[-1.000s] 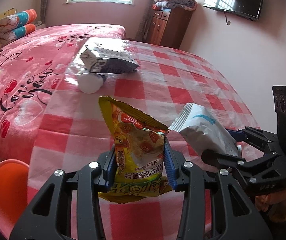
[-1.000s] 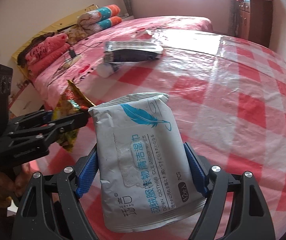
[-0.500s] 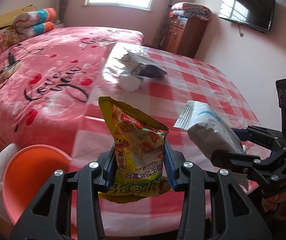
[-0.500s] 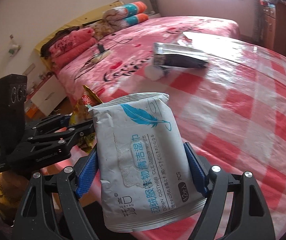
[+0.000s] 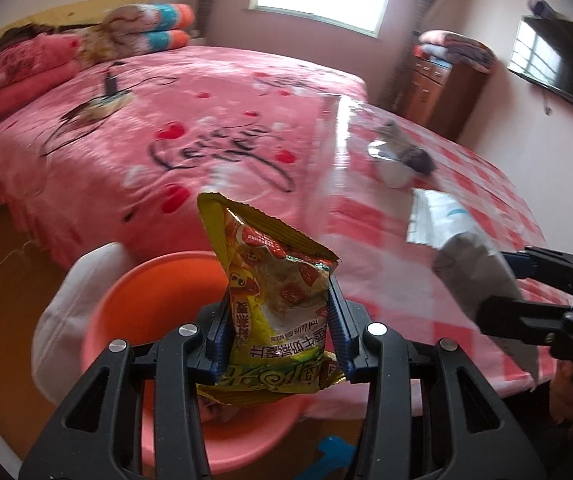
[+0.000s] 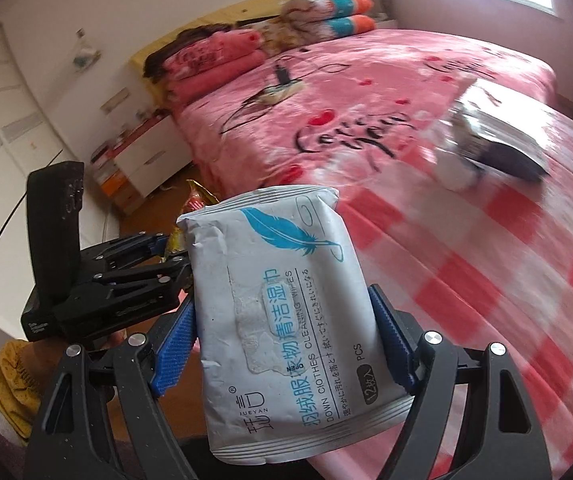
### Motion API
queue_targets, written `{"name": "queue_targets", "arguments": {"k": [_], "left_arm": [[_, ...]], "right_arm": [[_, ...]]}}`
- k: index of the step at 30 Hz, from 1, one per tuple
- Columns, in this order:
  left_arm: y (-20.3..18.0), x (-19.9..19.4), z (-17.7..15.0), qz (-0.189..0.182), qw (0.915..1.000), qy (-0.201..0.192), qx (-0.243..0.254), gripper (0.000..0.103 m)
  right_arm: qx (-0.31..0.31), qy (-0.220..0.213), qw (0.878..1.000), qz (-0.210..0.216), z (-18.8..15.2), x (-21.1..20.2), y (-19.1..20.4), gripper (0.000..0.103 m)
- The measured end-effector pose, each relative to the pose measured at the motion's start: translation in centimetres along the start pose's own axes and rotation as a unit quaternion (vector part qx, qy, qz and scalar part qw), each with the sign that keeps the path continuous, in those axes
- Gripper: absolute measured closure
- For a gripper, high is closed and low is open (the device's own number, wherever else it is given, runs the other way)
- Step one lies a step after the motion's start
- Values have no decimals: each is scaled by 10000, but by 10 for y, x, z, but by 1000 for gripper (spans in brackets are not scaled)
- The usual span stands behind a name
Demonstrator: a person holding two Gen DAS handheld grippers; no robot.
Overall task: Collect trash
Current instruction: 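Carry the snack bag and wet-wipe pack with both tools to the orange bucket, then open both tools over the orange bucket to drop the snack bag and wet-wipe pack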
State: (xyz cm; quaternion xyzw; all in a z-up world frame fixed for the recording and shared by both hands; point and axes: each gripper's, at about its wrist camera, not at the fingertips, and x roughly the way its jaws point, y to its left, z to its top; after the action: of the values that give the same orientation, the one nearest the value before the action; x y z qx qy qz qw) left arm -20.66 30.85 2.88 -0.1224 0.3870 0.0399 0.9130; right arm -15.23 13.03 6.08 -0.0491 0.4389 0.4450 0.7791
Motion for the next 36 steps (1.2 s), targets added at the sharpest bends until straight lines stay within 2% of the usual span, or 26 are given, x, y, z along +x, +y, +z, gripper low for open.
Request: {"name": "queue_targets", "arguments": {"k": [5,14,16,18,19,21,28,36], "left_arm": [[35,1,-8,304,9990,57,-331,60],[66,10,-18,579,9961,189,-638,60],[70,11,-21,696,9949,240,-692,53],[76,11,-23,854,9932,234,-754,35],[78,11,-25,922,9925,229,-767,33],[82,11,-26,999,9915,259,-797,26],[84,16,-24,1025,9901,361,-883,20],[68,21,-23,808,9929,420,-768,17]], "right_arm": [[-255,107,9994,213,17,21,25,23],[-476,280,9974,460,41,56,49,23],[-497,317,9973,444,44,63,52,22],[-361,324,9976,488,49,73,48,20],[-261,333,9975,561,49,76,45,14],[37,297,9973,665,48,76,33,11],[601,-23,9961,647,41,55,0,10],[804,-231,9962,228,19,41,-21,9]]}}
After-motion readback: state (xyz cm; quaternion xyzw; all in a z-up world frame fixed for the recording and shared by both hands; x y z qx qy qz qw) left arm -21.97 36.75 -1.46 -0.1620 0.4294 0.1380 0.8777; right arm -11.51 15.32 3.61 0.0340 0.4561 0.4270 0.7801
